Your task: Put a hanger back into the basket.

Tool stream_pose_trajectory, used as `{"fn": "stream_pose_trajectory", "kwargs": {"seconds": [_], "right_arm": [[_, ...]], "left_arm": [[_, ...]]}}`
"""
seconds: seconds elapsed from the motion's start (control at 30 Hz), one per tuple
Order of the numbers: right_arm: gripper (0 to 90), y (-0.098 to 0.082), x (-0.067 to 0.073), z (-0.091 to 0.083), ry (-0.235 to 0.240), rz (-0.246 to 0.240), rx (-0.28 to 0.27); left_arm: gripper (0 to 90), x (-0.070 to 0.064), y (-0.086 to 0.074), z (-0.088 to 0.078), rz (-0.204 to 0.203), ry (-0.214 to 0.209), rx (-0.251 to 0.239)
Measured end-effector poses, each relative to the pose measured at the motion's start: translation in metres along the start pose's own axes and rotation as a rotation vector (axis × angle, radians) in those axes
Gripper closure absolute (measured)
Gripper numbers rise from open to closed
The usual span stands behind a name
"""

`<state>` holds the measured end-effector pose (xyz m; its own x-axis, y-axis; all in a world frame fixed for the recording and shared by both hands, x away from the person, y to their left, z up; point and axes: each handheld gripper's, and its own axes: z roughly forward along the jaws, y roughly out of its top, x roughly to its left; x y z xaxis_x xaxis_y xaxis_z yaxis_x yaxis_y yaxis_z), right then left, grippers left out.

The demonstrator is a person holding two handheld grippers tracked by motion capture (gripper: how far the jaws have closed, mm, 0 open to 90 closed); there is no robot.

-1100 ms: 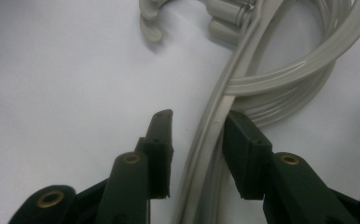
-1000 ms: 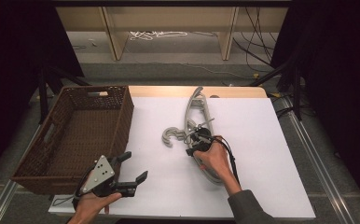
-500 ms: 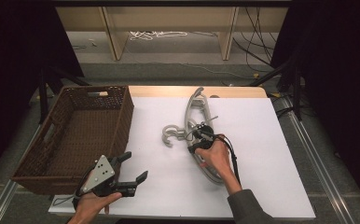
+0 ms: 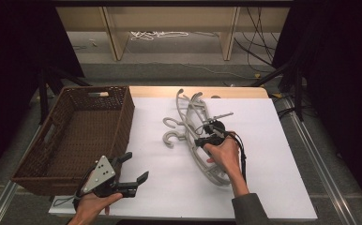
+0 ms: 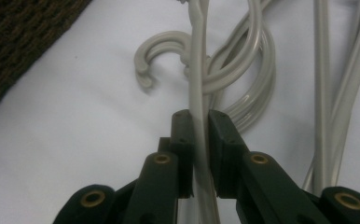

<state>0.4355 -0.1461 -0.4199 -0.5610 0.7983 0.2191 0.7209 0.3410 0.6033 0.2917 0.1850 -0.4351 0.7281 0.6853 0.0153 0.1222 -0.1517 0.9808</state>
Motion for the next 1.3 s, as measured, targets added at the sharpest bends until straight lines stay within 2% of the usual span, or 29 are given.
{"fn": "stream_pose_trajectory", "kwargs": {"seconds": [0.03,0.07,0.13,0.27,0.33,0.4,0.47,0.53,0.57,0.63,0.67,0.7,0.77,0.83,0.9,0.93,0.97,1.0,1.1,1.23,1.27,1.3], "right_arm": [[82.6,0.002,0.001,-0.001,0.000,-0.020,0.014],[82.6,0.002,0.002,-0.002,-0.022,-0.039,0.019],[82.6,0.003,0.002,-0.004,-0.012,-0.061,0.028],[82.7,0.005,0.000,-0.012,0.041,-0.084,0.030],[82.8,0.006,-0.001,-0.017,0.076,-0.091,0.012],[82.9,0.006,-0.002,-0.026,0.093,-0.115,0.027],[82.9,0.006,-0.002,-0.033,0.104,-0.133,0.026],[82.9,0.004,-0.003,-0.043,0.129,-0.152,0.019],[82.9,0.003,-0.003,-0.047,0.148,-0.162,0.005],[83.0,-0.001,-0.003,-0.055,0.164,-0.192,-0.008],[83.0,-0.001,-0.003,-0.055,0.164,-0.192,-0.008],[83.0,-0.006,-0.003,-0.065,0.218,-0.213,0.003],[82.9,-0.011,-0.002,-0.071,0.241,-0.239,-0.006],[83.0,-0.016,0.000,-0.078,0.276,-0.256,0.000],[83.0,-0.021,0.003,-0.084,0.282,-0.280,-0.006],[83.0,-0.021,0.003,-0.084,0.282,-0.280,-0.006],[83.0,-0.027,0.008,-0.089,0.310,-0.299,0.000],[83.0,-0.030,0.009,-0.090,0.323,-0.307,0.006],[83.0,-0.036,0.014,-0.095,0.345,-0.319,0.010],[83.0,-0.043,0.020,-0.098,0.367,-0.351,0.022],[83.0,-0.043,0.020,-0.098,0.367,-0.351,0.022],[83.1,-0.046,0.024,-0.098,0.380,-0.361,0.028]], "left_arm": [[16.0,0.000,0.000,-0.001,0.000,0.002,-0.002],[16.0,0.000,0.000,-0.001,0.002,0.002,-0.001],[16.0,0.000,0.000,0.000,-0.004,0.002,-0.004],[16.0,0.000,0.000,0.000,0.007,0.003,0.001],[16.0,-0.001,0.000,0.000,0.007,0.003,-0.001],[16.0,-0.001,0.000,0.001,0.008,-0.001,-0.010],[16.0,-0.001,0.000,0.000,0.008,0.005,0.005],[16.0,0.000,0.001,0.000,0.004,0.002,-0.001],[16.0,0.001,0.002,0.000,0.017,0.003,-0.003],[16.1,-0.001,0.003,0.001,0.005,0.001,-0.001],[16.1,-0.001,0.003,0.001,0.005,0.001,-0.001],[16.2,-0.001,0.005,0.002,0.013,-0.003,0.009],[16.4,-0.002,0.008,0.005,0.036,0.004,0.030],[16.4,-0.003,0.010,0.007,0.031,0.000,0.032],[16.6,-0.005,0.020,0.013,0.063,0.002,0.046],[16.9,-0.005,0.020,0.013,0.063,0.002,0.046],[17.2,-0.007,0.027,0.019,0.095,-0.012,0.094],[17.5,-0.007,0.027,0.019,0.095,-0.012,0.094],[19.0,-0.008,0.038,0.025,0.136,-0.026,0.111],[18.8,-0.007,0.048,0.036,0.214,-0.056,0.169],[19.3,-0.007,0.048,0.036,0.214,-0.056,0.169],[19.4,-0.006,0.050,0.046,0.246,-0.073,0.192]]}}
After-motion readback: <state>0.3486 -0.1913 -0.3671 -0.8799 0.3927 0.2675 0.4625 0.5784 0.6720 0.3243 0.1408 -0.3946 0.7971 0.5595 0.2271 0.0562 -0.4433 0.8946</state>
